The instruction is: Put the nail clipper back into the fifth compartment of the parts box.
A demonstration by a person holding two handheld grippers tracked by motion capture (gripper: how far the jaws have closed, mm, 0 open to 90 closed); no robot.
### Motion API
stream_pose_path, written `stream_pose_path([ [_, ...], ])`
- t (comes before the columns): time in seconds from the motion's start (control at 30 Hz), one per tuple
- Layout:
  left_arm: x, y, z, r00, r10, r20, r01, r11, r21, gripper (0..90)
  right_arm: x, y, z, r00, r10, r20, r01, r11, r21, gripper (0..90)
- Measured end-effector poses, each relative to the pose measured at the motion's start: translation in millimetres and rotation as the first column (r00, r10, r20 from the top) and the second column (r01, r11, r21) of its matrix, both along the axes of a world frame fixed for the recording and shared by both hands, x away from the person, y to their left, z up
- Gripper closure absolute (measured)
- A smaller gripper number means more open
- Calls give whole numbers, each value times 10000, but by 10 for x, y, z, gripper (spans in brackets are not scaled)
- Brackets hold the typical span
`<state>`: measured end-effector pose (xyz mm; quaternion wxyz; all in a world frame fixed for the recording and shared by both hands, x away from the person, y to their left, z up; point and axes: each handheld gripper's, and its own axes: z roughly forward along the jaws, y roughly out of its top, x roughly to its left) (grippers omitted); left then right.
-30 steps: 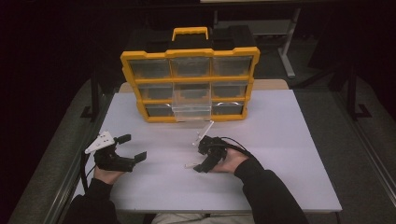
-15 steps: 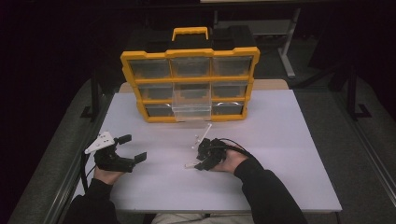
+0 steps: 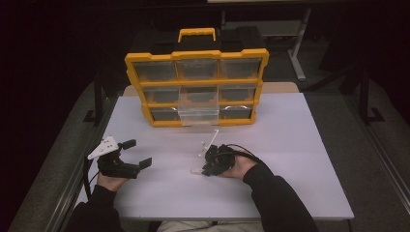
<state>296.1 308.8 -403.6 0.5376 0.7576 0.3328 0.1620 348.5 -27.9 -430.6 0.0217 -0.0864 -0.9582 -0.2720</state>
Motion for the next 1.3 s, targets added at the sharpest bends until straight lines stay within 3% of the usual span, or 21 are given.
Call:
stream_pose_path([
  [0.37, 1, -2, -2, 10000, 9, 2, -9, 10000, 12, 0, -7, -12, 35, 9990, -33, -451, 36, 10000, 63, 767],
  [0.53, 2, 0, -2, 10000, -8, -2, 8, 10000, 1, 0, 4, -37, 67, 9988, -191, -442, 191, 9998, 0, 767],
  [0.93, 3, -1, -3, 10000, 8, -10, -8, 10000, -6, 0, 29, -88, 263, 9989, -108, -452, 132, 9984, 547, 767],
  [1.3, 3, -2, -2, 10000, 41, -24, -41, 10000, 7, 0, 20, -84, 400, 9989, -49, -464, 71, 9988, 484, 767],
])
